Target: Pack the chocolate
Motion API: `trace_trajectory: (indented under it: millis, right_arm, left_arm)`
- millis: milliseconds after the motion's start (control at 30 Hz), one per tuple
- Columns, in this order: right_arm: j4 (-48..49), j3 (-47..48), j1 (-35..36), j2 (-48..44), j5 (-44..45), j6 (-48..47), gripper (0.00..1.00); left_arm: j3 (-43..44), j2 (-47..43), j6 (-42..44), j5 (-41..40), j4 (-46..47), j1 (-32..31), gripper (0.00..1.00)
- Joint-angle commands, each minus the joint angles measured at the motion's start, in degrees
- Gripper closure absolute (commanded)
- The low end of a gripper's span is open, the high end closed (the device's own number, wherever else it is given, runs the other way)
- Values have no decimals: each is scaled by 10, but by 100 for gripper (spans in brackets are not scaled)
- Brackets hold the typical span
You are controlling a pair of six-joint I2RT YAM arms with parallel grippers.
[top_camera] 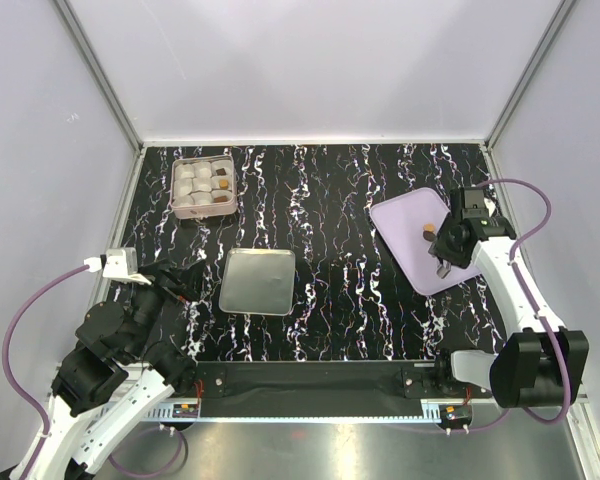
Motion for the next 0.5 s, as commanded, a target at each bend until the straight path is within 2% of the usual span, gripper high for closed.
trace_trajectory:
  millis: [0, 467]
  right_arm:
    - [16, -12, 0, -17, -15, 2, 51]
    - [42, -33, 0, 9, -17, -3, 52]
  left_arm:
    - [-2, 8, 2, 9, 32, 1, 1]
    - [-2, 10, 2, 8, 33, 1, 1]
